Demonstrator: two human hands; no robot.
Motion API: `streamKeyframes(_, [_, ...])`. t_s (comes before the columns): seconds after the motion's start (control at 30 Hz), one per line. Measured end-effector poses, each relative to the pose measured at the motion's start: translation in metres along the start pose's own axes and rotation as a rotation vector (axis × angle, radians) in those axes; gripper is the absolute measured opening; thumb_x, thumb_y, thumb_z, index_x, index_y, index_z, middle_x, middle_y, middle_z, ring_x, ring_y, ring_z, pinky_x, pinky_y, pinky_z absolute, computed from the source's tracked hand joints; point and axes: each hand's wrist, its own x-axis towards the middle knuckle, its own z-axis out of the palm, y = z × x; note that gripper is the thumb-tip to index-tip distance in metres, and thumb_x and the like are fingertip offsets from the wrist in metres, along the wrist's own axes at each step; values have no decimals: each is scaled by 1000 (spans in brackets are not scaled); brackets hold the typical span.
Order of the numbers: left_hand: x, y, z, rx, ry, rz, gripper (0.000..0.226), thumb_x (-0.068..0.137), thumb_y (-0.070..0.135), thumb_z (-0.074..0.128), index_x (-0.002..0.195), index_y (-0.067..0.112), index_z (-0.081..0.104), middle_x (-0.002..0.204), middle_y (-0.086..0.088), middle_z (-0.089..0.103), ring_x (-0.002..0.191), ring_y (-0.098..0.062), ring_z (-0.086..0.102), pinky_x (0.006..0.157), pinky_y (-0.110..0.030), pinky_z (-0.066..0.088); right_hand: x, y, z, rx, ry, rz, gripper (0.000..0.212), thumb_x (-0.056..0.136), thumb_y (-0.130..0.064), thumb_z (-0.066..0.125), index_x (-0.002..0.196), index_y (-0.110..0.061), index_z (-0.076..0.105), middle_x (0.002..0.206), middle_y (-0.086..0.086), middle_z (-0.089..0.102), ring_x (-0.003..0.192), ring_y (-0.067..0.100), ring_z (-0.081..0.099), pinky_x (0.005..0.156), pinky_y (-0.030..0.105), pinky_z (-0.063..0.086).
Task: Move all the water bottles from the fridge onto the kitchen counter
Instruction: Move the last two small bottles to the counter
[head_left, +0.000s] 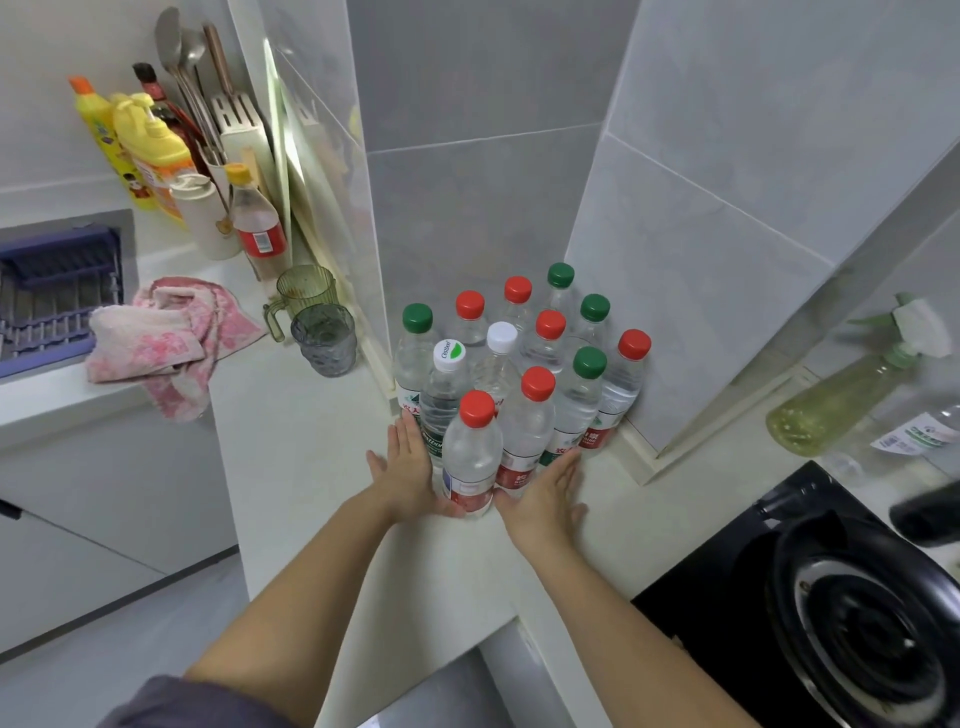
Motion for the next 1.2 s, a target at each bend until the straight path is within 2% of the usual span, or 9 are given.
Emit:
streamKeyframes(0.2, [7, -3, 2, -8, -19, 5, 155, 59, 57, 85, 141, 6, -37, 157, -9, -30, 145, -26, -26, 117, -54, -11, 4, -7, 7, -59, 13, 17, 124, 86, -43, 68, 142, 8, -30, 162, 18, -16, 151, 29, -10, 118, 57, 8])
streamKeyframes(0.37, [8, -4, 4, -29, -24, 9, 157, 58, 55, 87, 141, 6, -36, 156, -11, -30, 145, -26, -26, 117, -53, -10, 4, -13, 9, -176, -30, 48, 114, 92, -36, 60, 138, 13, -32, 159, 24, -21, 150, 34, -13, 119, 56, 10])
streamKeyframes(0.53, [8, -4, 5, -33, -15, 13, 156, 58, 54, 86, 141, 7, -37, 156, -10, -31, 145, -25, -26, 117, -52, -11, 2, -18, 11, -191, -14, 87, 103, 95, -25, 55, 140, 12, -30, 159, 23, -21, 150, 34, -13, 120, 54, 11])
streamKeyframes(0.67, [5, -6, 4, -21, 19, 14, 156, 56, 59, 85, 142, 10, -36, 158, -6, -28, 146, -24, -22, 117, -53, -9, -1, -17, 9, -190, -2, 75, 100, 95, -25, 54, 143, 10, -27, 160, 21, -19, 150, 32, -11, 119, 54, 11])
streamKeyframes(0.77, [-6, -9, 7, -18, 65, -4, 155, 54, 69, 80, 146, 16, -32, 161, -4, -18, 149, -25, -13, 117, -58, -2, -5, -7, 2, -185, -10, 30, 105, 93, -31, 57, 147, 4, -25, 162, 16, -16, 151, 31, -9, 119, 55, 13])
streamKeyframes(0.9, [-32, -8, 8, 36, 130, -81, 152, 53, 76, 75, 148, 16, -27, 161, -12, -14, 149, -28, -8, 115, -60, 5, -16, 14, -19, -280, -49, -30, 97, 94, -36, 54, 152, -11, -20, 164, 11, -14, 150, 36, -6, 118, 58, 14])
streamKeyframes(1.07, [-96, -4, 11, 216, 312, -85, 130, 72, 69, 66, 150, 19, -25, 160, -13, -21, 148, -34, -14, 116, -62, 2, -48, 40, -47, -323, -70, -192, 93, 95, -48, 51, 154, -24, -17, 164, 9, -14, 150, 38, -8, 118, 60, 8])
streamKeyframes(1.2, [-169, 6, 17, 138, 432, -97, 118, 79, 71, 57, 150, 23, -25, 159, -9, -24, 147, -32, -17, 116, -60, -1, -97, 57, -66, -344, -68, -382, 88, 96, -57, 44, 155, -25, -14, 164, 6, -16, 150, 33, -14, 118, 58, 3])
